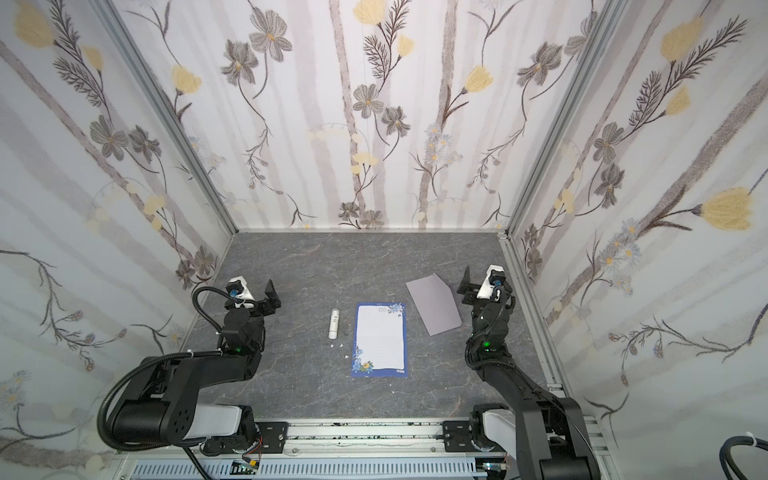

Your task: Place the letter into the envelope and seal it

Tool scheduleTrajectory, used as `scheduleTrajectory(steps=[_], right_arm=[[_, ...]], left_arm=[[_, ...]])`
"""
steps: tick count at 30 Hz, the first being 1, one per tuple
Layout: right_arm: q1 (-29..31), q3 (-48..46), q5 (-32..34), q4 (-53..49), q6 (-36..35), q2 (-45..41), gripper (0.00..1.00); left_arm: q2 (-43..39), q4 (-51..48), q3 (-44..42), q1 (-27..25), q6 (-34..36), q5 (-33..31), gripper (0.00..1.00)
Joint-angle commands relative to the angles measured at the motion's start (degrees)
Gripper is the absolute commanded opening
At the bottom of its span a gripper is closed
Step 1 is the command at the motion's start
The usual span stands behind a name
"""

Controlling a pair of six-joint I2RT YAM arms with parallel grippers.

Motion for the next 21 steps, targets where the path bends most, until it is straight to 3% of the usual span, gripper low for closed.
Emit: scheduleTrajectory(steps=[1, 6, 12, 16, 21], right_arm=[[4.7, 4.1, 8.5, -19.5, 1.5, -3.2, 0.88], [13.2, 7.8, 9.1, -31.3, 5.4, -5.4, 0.86], [23.4, 9.5, 7.9, -40.4, 12.0, -2.9, 0.8], [29.9, 9.2, 4.4, -43.3, 17.8, 1.4, 0.76], [37.3, 9.5, 3.6, -45.9, 22.6, 6.8, 0.71]], left_arm=[[-4.7, -17.8, 6.4, -1.4, -5.0, 1.2, 0.85], [-4.9, -34.3, 17.9, -4.4, -13.0, 9.1, 0.77], [0.0, -50.4, 29.3, -12.2, -15.4, 14.1, 0.73], [4.0, -52.1, 31.2, -15.2, -18.2, 23.0, 0.72], [9.1, -52.7, 32.5, -17.8, -20.2, 27.8, 0.68]])
